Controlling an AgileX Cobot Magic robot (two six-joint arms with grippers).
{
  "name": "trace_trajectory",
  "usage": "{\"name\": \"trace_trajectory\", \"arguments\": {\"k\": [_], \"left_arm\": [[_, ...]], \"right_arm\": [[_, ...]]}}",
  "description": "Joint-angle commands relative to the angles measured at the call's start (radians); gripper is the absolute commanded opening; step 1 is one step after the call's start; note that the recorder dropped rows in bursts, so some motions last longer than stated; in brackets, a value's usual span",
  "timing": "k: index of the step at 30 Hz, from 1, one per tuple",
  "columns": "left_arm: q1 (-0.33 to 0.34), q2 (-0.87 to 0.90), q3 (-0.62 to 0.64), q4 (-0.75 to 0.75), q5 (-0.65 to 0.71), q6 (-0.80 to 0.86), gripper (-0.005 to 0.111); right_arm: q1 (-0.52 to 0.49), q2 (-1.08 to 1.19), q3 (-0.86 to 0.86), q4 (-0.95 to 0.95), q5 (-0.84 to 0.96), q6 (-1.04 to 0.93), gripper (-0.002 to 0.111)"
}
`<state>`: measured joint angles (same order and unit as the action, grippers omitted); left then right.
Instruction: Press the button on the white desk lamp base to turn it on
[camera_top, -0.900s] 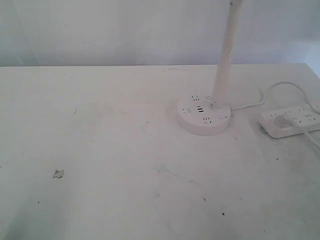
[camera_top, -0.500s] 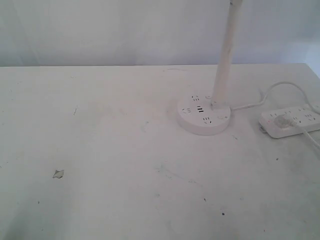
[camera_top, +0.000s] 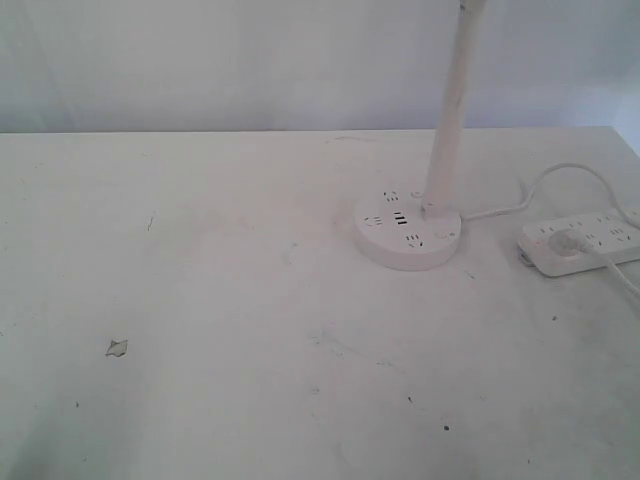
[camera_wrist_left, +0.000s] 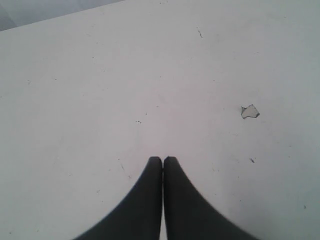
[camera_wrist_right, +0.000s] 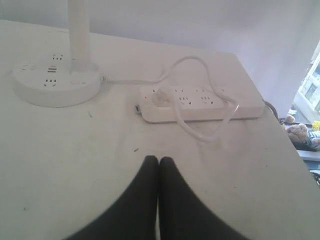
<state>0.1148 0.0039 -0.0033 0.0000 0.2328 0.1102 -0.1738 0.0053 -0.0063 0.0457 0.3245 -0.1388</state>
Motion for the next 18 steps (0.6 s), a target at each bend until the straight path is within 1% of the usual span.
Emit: {"name": "trace_trajectory", "arguments": {"k": [1, 3, 5, 8, 11, 14, 18], "left_arm": [[0.001, -0.004, 0.003, -0.006, -0.001, -0.001, 0.000], [0.001, -0.004, 0.003, -0.006, -0.001, -0.001, 0.000], [0.001, -0.004, 0.003, -0.006, -0.001, -0.001, 0.000], [0.001, -0.004, 0.003, -0.006, -0.001, -0.001, 0.000], [0.001, -0.004, 0.003, -0.006, -0.001, -0.001, 0.000], [0.001, -0.004, 0.003, -0.006, -0.001, -0.001, 0.000], [0.001, -0.004, 0.003, -0.006, -0.001, -0.001, 0.000]], "right_arm": [[0.004, -0.005, 0.006, 0.007, -0.179, 0.016, 0.000], [0.004, -0.005, 0.006, 0.018, -0.311, 0.053, 0.000], [0.004, -0.005, 0.006, 0.018, -0.485, 0.099, 0.000], [0.004, -0.005, 0.006, 0.018, -0.759, 0.107, 0.000], [0.004, -0.005, 0.006, 0.018, -0.975, 0.116, 0.000], [0.004, -0.005, 0.006, 0.018, -1.132, 0.118, 0.000], [0.004, -0.005, 0.006, 0.018, -1.244, 0.118, 0.000]]}}
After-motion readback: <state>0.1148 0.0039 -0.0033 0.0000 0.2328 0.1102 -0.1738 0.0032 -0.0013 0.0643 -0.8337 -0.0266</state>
